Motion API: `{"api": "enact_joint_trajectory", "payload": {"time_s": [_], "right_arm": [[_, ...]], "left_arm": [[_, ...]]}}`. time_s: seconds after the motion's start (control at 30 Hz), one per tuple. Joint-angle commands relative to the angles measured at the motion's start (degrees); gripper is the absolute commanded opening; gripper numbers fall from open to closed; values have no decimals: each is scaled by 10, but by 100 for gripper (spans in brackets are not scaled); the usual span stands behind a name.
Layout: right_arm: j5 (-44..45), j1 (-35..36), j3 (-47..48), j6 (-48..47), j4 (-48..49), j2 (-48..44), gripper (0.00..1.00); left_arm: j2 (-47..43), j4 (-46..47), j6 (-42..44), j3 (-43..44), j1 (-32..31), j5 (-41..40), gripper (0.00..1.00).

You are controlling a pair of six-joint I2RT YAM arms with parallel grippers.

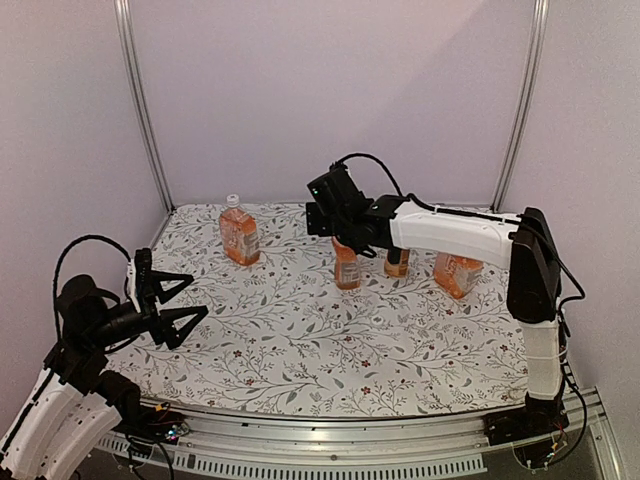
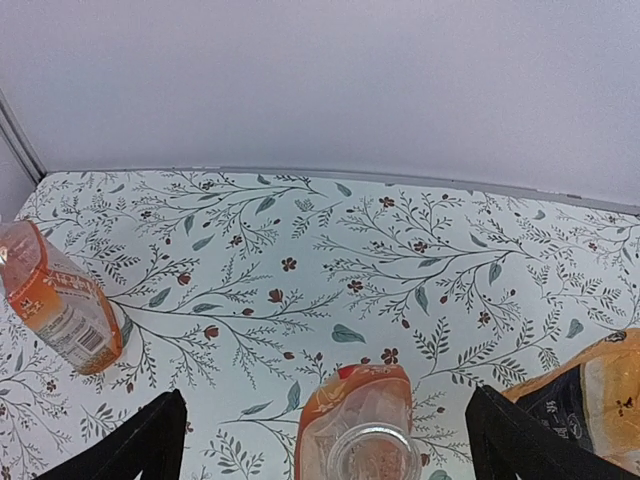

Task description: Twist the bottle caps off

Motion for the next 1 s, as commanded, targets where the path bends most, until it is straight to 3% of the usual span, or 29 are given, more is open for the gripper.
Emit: {"api": "enact_joint_trajectory", "payload": {"time_s": [0.0, 0.13, 0.23, 0.3, 0.37, 0.43, 0.5, 0.67, 0.77, 0.87, 0.97], "right_arm": [[-11, -2, 55, -68, -46, -16, 99], [-46, -2, 70, -115, -62, -52, 99], [-146, -4, 70, -133, -70, -87, 99], [-325, -14, 58, -144, -52, -114, 99], [-583, -25, 4, -118, 43, -160, 99], [-734, -23, -40, -74, 119, -195, 97], [-741, -19, -49, -50, 111, -214, 96], [-541, -12, -85, -78, 27, -275, 97], [-494, -12, -92, -76, -13, -293, 97], [-486, -8, -106, -64, -19, -304, 97], [-477, -2, -126, -60, -22, -323, 97]], "left_arm": [[-3, -5, 7, 4, 9, 6, 100], [1, -5, 7, 7, 10, -1, 100], [14, -14, 9, 16, 11, -27, 100], [35, -46, 20, 40, 10, -52, 99], [67, -97, 50, 82, 10, -75, 97], [110, -156, 87, 137, 9, -90, 95], [166, -220, 130, 202, 9, -103, 94], [383, -423, 275, 421, 9, -143, 99], [521, -559, 380, 558, 9, -141, 100], [639, -569, 399, 681, 11, -189, 100], [725, -501, 391, 761, 16, -237, 100]]}}
